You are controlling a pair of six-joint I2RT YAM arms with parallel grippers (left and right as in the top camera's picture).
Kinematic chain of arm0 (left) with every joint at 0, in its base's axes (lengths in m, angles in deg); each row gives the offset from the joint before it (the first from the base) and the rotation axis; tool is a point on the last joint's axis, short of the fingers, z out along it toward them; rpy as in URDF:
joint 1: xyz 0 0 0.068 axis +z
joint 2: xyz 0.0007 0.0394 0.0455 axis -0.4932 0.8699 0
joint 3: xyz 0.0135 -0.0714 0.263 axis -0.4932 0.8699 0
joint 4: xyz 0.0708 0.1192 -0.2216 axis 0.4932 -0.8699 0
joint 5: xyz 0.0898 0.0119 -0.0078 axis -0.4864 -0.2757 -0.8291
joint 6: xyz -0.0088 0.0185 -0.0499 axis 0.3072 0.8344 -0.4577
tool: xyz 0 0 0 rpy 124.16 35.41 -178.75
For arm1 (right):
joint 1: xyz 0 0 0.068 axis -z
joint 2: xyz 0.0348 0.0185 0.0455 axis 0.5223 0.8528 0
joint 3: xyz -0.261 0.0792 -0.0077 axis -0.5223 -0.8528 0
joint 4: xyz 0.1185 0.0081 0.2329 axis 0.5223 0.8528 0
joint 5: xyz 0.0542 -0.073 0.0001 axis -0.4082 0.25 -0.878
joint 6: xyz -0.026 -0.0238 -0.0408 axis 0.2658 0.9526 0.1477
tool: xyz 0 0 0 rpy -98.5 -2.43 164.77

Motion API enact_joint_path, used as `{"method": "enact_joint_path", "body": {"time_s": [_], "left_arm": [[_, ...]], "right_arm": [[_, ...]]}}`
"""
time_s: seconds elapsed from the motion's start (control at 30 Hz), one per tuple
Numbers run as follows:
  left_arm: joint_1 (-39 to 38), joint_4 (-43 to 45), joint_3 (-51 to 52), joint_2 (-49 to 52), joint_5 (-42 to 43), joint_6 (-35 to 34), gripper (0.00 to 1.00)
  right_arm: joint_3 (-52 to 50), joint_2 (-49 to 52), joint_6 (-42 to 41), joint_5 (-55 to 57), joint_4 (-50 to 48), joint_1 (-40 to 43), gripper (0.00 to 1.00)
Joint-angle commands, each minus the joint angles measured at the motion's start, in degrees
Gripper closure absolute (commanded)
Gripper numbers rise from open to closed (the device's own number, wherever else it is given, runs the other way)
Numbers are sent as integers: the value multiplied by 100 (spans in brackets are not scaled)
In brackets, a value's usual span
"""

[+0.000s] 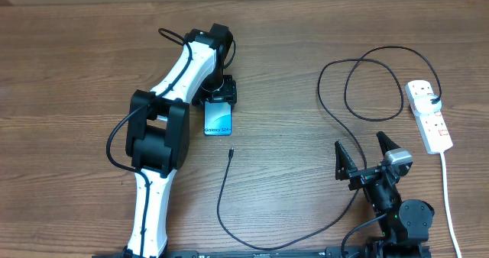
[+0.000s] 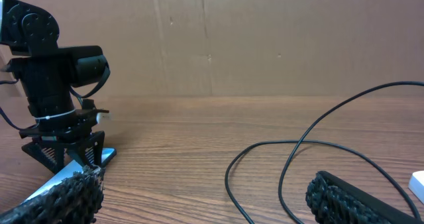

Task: Plug charger to phone and switch on socket
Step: 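Hold the phone upright with the left gripper near the cable end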

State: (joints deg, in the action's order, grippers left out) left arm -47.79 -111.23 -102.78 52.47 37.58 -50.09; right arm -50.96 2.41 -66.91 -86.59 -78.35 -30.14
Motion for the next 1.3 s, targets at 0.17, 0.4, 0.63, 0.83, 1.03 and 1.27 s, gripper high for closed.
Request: {"method": "enact_joint_path", "body": {"time_s": [0.17, 0.4, 0.63, 0.83, 1.03, 1.27], "left_arm": [[31, 101, 278, 540, 155, 114, 33], [31, 101, 278, 540, 146, 116, 29], [31, 101, 278, 540, 131, 116, 33], [31, 101, 278, 540, 131, 116, 34], [31, 33, 278, 540, 17, 116, 34], [31, 66, 278, 540, 26, 90, 33]], "right_arm": [[-59, -57, 44, 57, -37, -37, 0], [-59, -57, 44, 57, -37, -37, 0], [-59, -57, 44, 57, -37, -37, 0], [-59, -57, 44, 57, -37, -37, 0], [-59, -57, 44, 57, -37, -37, 0], [-59, -57, 39, -96, -66, -37, 0]]}}
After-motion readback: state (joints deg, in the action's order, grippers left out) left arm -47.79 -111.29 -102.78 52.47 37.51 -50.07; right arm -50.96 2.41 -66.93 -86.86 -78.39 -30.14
